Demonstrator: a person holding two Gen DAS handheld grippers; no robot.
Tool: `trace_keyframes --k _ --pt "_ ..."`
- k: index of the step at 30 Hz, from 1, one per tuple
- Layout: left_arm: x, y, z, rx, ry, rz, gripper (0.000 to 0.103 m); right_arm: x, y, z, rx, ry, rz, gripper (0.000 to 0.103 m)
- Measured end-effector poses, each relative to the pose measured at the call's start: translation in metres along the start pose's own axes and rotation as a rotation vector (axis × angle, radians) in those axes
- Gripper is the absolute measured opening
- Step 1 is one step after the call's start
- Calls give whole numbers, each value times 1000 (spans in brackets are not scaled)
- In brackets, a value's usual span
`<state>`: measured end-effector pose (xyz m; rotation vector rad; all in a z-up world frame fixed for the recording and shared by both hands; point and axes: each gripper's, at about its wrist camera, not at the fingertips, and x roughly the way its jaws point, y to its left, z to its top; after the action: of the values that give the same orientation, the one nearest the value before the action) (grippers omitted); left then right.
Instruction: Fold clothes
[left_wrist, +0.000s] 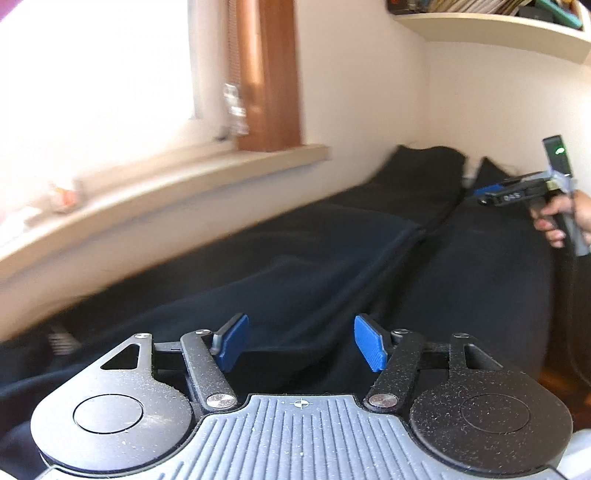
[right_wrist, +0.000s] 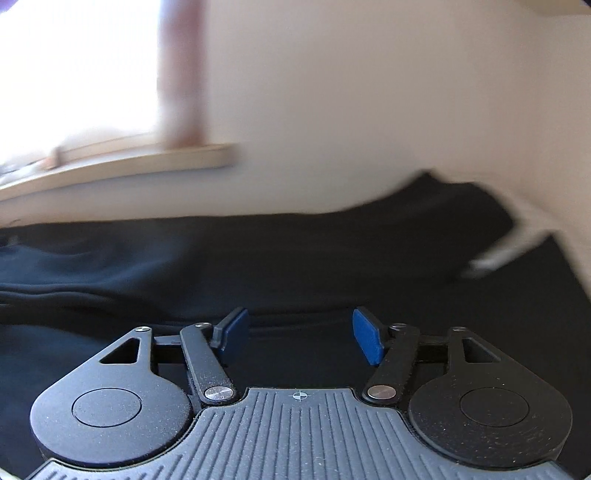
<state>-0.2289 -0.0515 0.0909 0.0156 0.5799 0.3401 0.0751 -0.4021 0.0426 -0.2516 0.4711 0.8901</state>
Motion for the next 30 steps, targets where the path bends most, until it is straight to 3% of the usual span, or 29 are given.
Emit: trace_keyframes --k 8,14,16,18,23,26,28,30 --pt "-45 20 -13 30 -1 58 71 32 75 0 -146 31 131 68" --pt "-36 27 -19 17 15 58 71 43 100 2 -227 27 170 69" --pt "-27 28 -19 28 13 82 59 40 103 3 -217 20 200 69" --pt "-17 33 -18 21 19 116 24 31 116 5 -211 14 255 68" --pt "7 47 -18 -1 42 175 25 10 149 2 -251 -3 340 68" --pt "16 50 -21 -14 63 187 33 14 160 -1 -276 7 368 69" --pt "10 52 -21 -37 41 198 46 17 167 -2 -292 14 387 69" --pt "-4 53 -20 -72 1 188 49 20 174 -4 -308 22 406 69"
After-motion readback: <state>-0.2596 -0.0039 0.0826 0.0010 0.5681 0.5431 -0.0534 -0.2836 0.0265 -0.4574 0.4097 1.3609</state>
